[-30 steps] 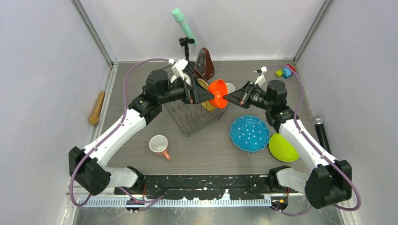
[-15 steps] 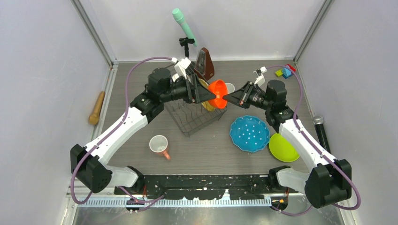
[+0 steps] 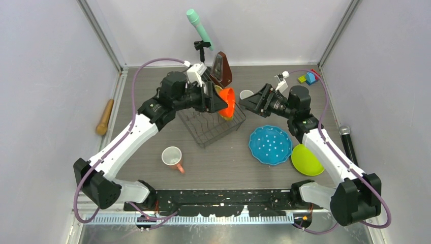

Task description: Load the mixed dishes into the dish rack

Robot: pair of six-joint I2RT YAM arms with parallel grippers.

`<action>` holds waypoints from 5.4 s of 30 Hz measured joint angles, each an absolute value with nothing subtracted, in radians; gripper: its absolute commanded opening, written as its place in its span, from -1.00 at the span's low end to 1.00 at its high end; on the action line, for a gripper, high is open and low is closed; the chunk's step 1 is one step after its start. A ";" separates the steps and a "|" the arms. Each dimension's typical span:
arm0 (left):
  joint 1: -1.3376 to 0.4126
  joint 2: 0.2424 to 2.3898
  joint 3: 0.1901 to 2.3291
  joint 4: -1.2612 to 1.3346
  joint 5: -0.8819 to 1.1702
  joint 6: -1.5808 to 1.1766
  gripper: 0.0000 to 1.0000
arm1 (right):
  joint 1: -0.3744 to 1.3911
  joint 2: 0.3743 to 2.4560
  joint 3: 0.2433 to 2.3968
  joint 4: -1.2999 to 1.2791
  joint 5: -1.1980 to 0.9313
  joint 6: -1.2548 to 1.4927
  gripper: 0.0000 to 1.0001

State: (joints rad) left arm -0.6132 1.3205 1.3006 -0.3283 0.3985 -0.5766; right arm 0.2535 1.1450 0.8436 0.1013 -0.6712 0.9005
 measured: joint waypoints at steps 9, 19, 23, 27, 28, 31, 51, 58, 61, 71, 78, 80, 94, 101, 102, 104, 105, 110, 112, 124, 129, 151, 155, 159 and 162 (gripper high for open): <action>-0.614 1.338 1.479 -0.545 0.060 -0.290 -1.00 | 0.253 1.106 0.849 -0.021 -0.568 0.826 0.58; -0.613 1.648 1.623 -0.665 -0.448 0.104 -1.00 | 0.246 1.029 0.874 -0.108 -0.505 0.754 0.58; -0.613 1.762 1.638 -0.680 -0.568 0.196 -1.00 | 0.245 1.014 0.883 -0.121 -0.505 0.742 0.57; -0.613 1.890 1.757 -0.717 -0.673 0.246 -1.00 | 0.244 0.991 0.883 -0.144 -0.506 0.731 0.57; -0.613 1.912 1.776 -0.715 -0.689 0.251 -1.00 | 0.242 0.985 0.883 -0.149 -0.506 0.728 0.57; -0.613 1.964 1.805 -0.717 -0.727 0.267 -1.00 | 0.239 0.968 0.883 -0.165 -0.506 0.715 0.57; -0.486 2.153 2.054 -0.764 -0.691 0.203 -1.00 | 0.233 0.949 0.883 -0.191 -0.506 0.705 0.56; -0.462 2.239 2.206 -0.887 -0.485 0.167 -1.00 | 0.233 0.950 0.883 -0.197 -0.506 0.705 0.56; -0.460 2.309 2.287 -0.953 -0.413 0.163 -1.00 | 0.233 0.950 0.883 -0.197 -0.506 0.705 0.56; -0.490 2.306 2.276 -1.042 -0.237 0.187 -1.00 | 0.233 0.959 0.883 -0.203 -0.503 0.706 0.56; -0.549 2.256 2.235 -1.060 -0.283 0.199 -1.00 | 0.233 0.982 0.883 -0.194 -0.504 0.714 0.56; -0.561 2.256 2.235 -1.052 -0.346 0.202 -1.00 | 0.233 0.982 0.883 -0.192 -0.505 0.714 0.56; -0.475 2.257 2.234 -0.994 -0.594 0.219 -1.00 | 0.233 0.982 0.883 -0.188 -0.507 0.714 0.56; -0.481 2.275 2.213 -0.962 -0.624 0.223 -1.00 | 0.233 0.982 0.883 -0.188 -0.507 0.713 0.56; -0.483 2.278 2.213 -0.961 -0.627 0.223 -1.00 | 0.233 0.982 0.883 -0.188 -0.507 0.713 0.56; -0.486 2.281 2.213 -0.962 -0.630 0.224 -1.00 | 0.233 0.983 0.883 -0.188 -0.507 0.713 0.56; -0.487 2.283 2.213 -0.962 -0.634 0.225 -1.00 | 0.233 0.984 0.883 -0.188 -0.507 0.713 0.56; -0.490 2.302 2.213 -0.962 -0.642 0.226 -1.00 | 0.233 0.994 0.883 -0.188 -0.507 0.713 0.56; -0.488 2.327 2.213 -0.963 -0.634 0.226 -1.00 | 0.233 0.996 0.883 -0.188 -0.507 0.713 0.56; -0.484 2.373 2.187 -0.966 -0.658 0.216 -0.17 | 0.233 1.004 0.883 -0.188 -0.508 0.714 0.56; -0.484 2.373 2.194 -0.973 -0.654 0.203 0.60 | 0.233 1.004 0.883 -0.187 -0.508 0.714 0.56; -0.479 2.250 2.242 -1.097 -0.423 0.037 0.92 | 0.266 1.134 0.949 -0.246 -0.463 0.666 0.57; -0.484 2.166 2.241 -1.106 -0.336 -0.023 0.91 | 0.342 1.181 1.010 -0.291 -0.393 0.605 0.57; -0.496 2.104 2.240 -1.110 -0.247 -0.084 0.90 | 0.469 1.262 1.107 -0.340 -0.284 0.508 0.57; -0.508 2.090 2.233 -1.109 -0.200 -0.123 0.90 | 0.554 1.324 1.169 -0.369 -0.206 0.434 0.58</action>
